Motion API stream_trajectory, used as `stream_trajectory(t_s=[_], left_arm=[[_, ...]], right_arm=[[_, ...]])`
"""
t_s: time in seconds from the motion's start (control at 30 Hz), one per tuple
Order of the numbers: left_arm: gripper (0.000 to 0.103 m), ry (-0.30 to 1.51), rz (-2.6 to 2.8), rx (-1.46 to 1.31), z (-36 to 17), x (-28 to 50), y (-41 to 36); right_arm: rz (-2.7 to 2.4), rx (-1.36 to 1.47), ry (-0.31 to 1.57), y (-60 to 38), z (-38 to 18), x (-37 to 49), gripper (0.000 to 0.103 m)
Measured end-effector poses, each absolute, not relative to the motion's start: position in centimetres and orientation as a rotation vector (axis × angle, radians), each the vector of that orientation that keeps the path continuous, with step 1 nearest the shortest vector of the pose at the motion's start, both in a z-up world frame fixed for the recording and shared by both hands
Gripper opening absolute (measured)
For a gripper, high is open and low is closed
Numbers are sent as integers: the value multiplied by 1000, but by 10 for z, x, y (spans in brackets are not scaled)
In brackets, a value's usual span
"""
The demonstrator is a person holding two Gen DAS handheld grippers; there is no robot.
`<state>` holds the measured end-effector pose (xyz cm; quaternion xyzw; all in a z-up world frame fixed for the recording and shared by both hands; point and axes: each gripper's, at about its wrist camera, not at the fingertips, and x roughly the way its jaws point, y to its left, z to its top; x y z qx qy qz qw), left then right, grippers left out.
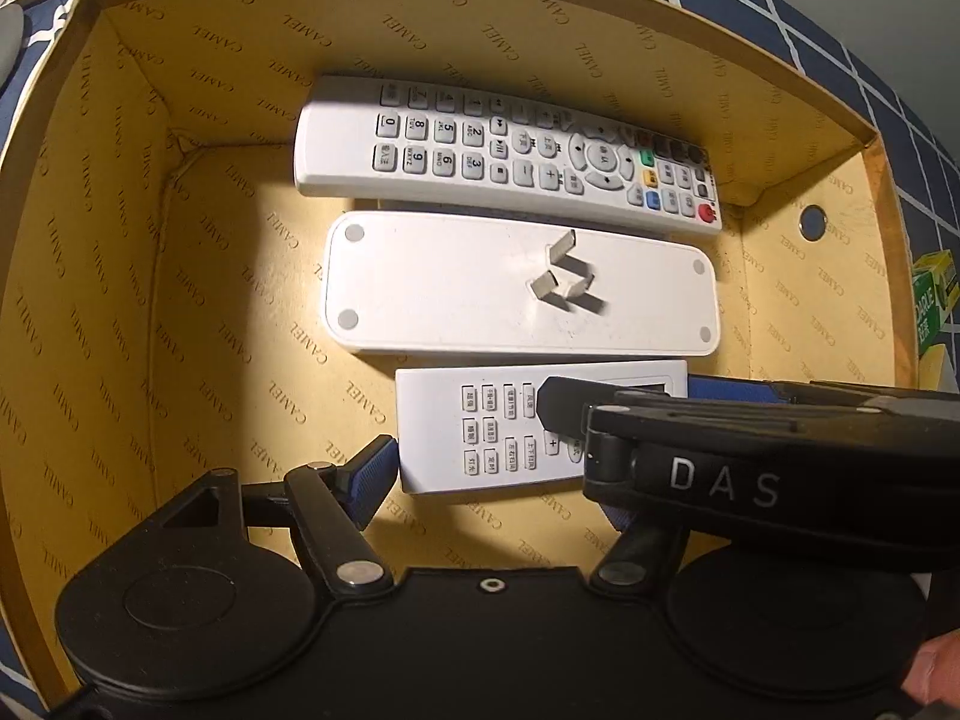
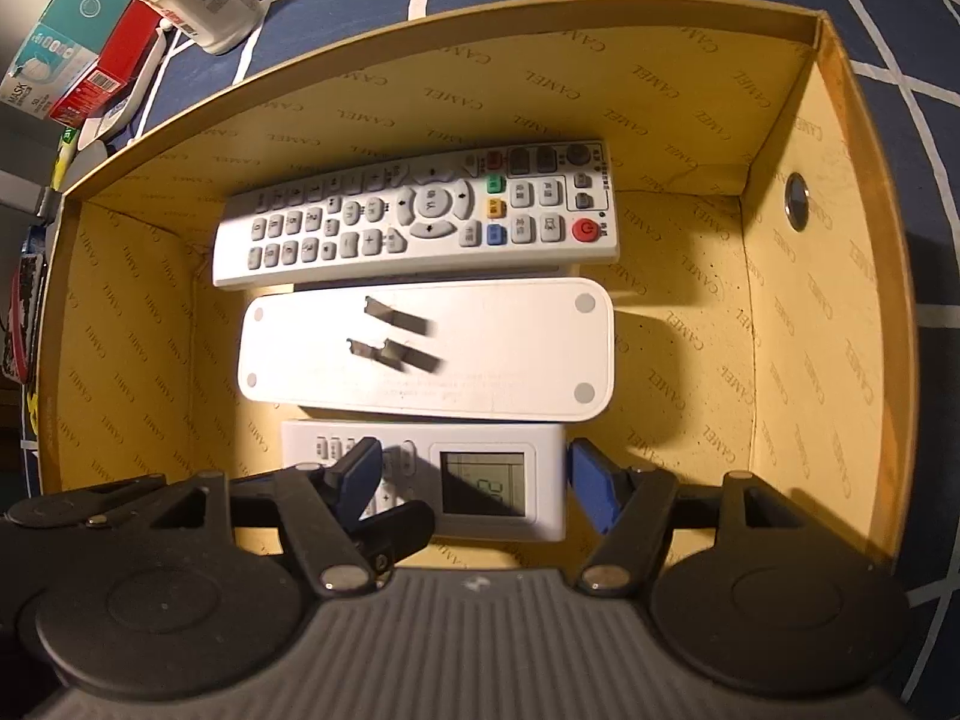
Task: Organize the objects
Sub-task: 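Lower the air-conditioner remote into the box and open the right gripper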
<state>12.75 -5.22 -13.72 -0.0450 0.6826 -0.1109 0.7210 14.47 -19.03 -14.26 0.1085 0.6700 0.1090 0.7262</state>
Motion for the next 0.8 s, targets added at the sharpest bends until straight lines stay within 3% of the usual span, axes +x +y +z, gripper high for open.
stream_trajectory(t_s=[0.8], left_arm=[[72, 1491, -221, -118, -124, 124, -42]], right_arm=[[228, 258, 1461, -194, -133, 145, 70]])
